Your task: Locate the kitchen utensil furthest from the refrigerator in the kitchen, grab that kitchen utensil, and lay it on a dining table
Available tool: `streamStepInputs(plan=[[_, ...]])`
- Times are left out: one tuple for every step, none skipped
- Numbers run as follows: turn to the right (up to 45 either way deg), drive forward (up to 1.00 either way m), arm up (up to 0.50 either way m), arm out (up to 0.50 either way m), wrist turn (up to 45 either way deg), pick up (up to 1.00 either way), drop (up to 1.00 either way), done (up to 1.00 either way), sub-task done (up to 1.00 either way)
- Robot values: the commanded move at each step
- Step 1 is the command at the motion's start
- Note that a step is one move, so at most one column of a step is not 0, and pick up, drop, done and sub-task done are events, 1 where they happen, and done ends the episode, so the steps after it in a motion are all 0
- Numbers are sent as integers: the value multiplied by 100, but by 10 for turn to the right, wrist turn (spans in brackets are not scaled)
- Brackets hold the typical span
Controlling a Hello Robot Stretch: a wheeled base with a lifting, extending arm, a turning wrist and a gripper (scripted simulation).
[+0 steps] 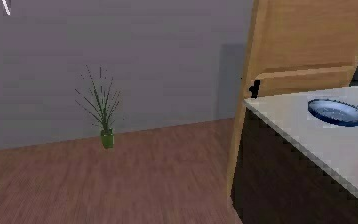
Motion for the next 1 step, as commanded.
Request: streamStepInputs(plan=[[60,0,0,0,0,0,0,0,0]])
